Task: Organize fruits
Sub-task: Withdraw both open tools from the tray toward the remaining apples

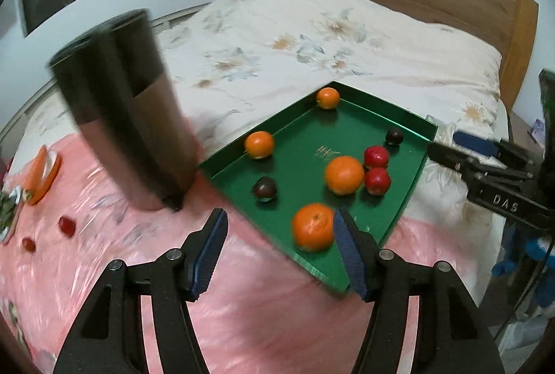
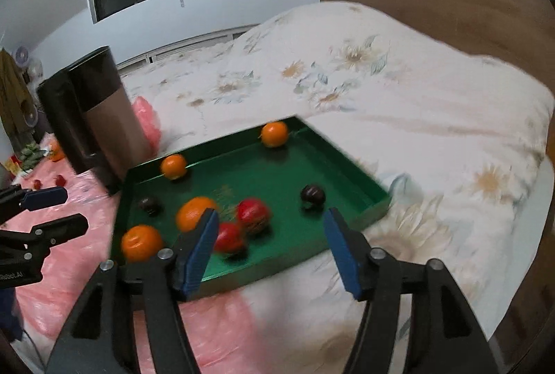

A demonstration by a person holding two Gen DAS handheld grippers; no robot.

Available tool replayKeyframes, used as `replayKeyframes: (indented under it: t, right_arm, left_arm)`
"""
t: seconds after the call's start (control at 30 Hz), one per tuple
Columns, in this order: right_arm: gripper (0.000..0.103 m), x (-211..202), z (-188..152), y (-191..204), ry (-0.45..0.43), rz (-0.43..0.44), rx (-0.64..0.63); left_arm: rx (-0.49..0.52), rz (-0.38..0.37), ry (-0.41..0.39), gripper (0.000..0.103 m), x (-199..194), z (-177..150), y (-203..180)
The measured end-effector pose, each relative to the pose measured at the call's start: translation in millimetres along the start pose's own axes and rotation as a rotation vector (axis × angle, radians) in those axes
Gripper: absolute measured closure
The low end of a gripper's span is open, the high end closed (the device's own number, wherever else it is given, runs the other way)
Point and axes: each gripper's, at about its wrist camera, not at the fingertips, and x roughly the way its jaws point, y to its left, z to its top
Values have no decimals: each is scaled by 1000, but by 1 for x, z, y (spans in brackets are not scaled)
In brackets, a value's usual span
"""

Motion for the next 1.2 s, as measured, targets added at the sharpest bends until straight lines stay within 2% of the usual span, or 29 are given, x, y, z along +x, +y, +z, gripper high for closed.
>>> replayKeyframes:
  t: [0.17, 0.5, 0.7, 1.0, 1.2]
  right_arm:
    - [0, -12, -17, 30, 43, 72, 15]
    - [0, -37, -50, 94, 103, 150, -45]
    - [0, -55, -57, 130, 115, 209, -64]
    - [0, -70, -64, 187, 117, 312, -78]
    - [0, -70, -72, 217, 141, 330, -113]
  left_arm:
    - [-34, 18, 3, 46, -29, -28, 17]
    - [-119, 94, 36, 43, -73, -74, 54]
    - [-164, 116, 13, 31, -102, -97, 72]
    - [-232, 180, -44, 25, -143, -125, 107]
    - [-284, 222, -57, 21, -156, -145, 129]
